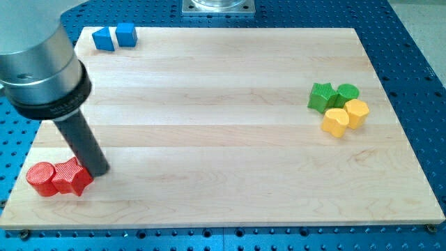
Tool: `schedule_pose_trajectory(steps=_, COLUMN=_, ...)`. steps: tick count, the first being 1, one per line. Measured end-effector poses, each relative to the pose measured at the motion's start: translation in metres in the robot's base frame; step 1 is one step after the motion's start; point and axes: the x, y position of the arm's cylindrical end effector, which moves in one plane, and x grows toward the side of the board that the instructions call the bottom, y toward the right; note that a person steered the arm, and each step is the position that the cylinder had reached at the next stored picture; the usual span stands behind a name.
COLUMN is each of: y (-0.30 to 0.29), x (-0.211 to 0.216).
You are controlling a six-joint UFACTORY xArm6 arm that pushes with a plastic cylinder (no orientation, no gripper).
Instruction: Separate the yellow heart from the hexagon
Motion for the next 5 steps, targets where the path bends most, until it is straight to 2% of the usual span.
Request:
schedule_pose_trajectory(steps=1, y=0.084, x=-0.016)
schedule_pose_trajectory(steps=3, y=0.171, x=-0.115)
schedule_pose_trajectory(steps=5, y=0.361, x=-0.197)
